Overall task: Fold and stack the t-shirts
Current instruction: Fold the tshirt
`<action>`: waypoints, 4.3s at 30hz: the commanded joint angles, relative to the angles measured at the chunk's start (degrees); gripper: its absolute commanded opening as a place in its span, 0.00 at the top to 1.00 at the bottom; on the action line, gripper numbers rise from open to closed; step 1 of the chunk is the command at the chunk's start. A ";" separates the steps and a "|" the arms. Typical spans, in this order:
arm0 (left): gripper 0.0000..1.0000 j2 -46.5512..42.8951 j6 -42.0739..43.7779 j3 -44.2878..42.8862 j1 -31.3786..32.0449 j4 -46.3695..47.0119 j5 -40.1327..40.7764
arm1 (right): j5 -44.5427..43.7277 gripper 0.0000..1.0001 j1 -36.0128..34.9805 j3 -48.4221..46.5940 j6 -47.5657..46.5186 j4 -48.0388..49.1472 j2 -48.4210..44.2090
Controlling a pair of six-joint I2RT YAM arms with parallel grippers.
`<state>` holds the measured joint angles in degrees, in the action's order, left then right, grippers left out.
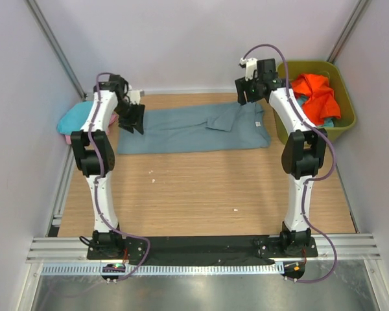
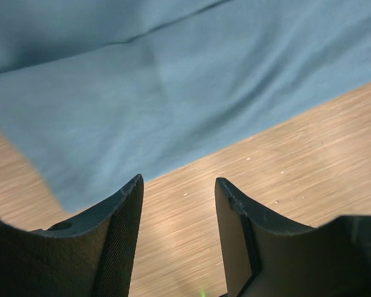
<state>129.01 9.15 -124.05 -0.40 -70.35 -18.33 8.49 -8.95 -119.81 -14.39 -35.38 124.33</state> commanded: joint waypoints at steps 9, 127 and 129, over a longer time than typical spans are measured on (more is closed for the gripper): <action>0.50 5.37 1.05 5.22 4.62 -0.23 3.91 | 19.27 0.39 0.34 0.28 7.27 -7.43 9.52; 0.53 1.25 -1.24 9.44 5.59 0.56 3.03 | -3.12 0.49 -13.46 -17.82 2.18 2.41 18.30; 0.52 1.16 -1.50 9.96 5.68 0.74 2.42 | -3.57 0.50 -14.51 -19.84 1.48 3.03 19.89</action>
<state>132.88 8.69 -113.27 5.15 -69.17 -13.76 8.40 -21.74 -137.27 -10.96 -32.58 142.63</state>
